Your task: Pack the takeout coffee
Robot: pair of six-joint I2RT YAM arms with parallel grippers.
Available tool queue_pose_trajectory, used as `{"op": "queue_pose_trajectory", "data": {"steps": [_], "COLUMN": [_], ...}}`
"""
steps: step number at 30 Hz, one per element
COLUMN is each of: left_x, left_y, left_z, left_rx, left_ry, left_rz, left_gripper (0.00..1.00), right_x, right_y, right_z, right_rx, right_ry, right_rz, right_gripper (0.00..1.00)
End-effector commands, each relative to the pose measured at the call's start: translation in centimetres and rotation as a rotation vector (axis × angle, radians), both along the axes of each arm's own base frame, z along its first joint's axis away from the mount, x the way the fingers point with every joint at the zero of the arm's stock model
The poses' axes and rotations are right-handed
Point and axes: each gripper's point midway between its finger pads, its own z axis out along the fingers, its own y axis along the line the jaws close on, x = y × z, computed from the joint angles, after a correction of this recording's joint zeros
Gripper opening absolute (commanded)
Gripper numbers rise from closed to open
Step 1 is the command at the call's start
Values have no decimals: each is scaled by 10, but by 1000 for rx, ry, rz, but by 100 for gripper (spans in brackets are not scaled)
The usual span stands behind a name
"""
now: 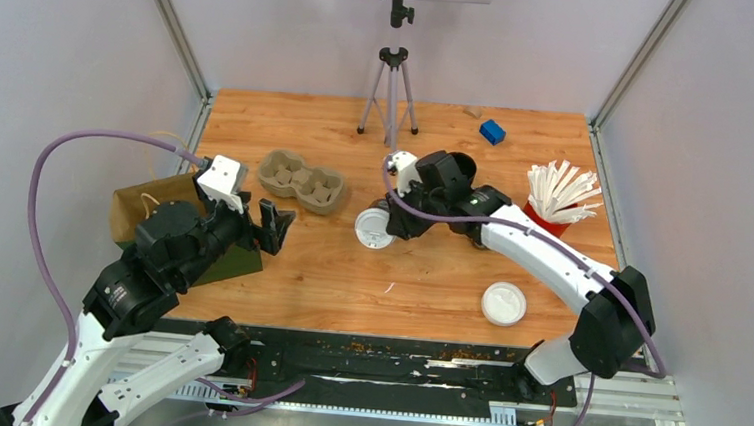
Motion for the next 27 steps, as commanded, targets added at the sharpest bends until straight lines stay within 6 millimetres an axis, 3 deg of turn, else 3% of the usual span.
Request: {"op": "queue_pose_trajectory", "data": {"steps": [1, 10, 19, 27], "left_x": [-4, -5, -5, -4], "left_y": [-1, -4, -6, -5], "left_z": [21, 19, 16, 15], "left_rx": [-48, -77, -85, -80], "left_ry": [-40, -28, -17, -16], "left_rz": [-13, -20, -21, -13], "left_gripper": [100, 100, 100, 100], "right_x": [-22, -1, 23, 32], "right_y": [-22, -82, -101, -107], "right_z": [-4, -18, -31, -42], "right_rx": [141, 256, 272, 289], "right_ry": [321, 423, 455, 499], "right_rz": [-195, -439, -509, -548], "right_gripper": [19, 19, 19, 19]}}
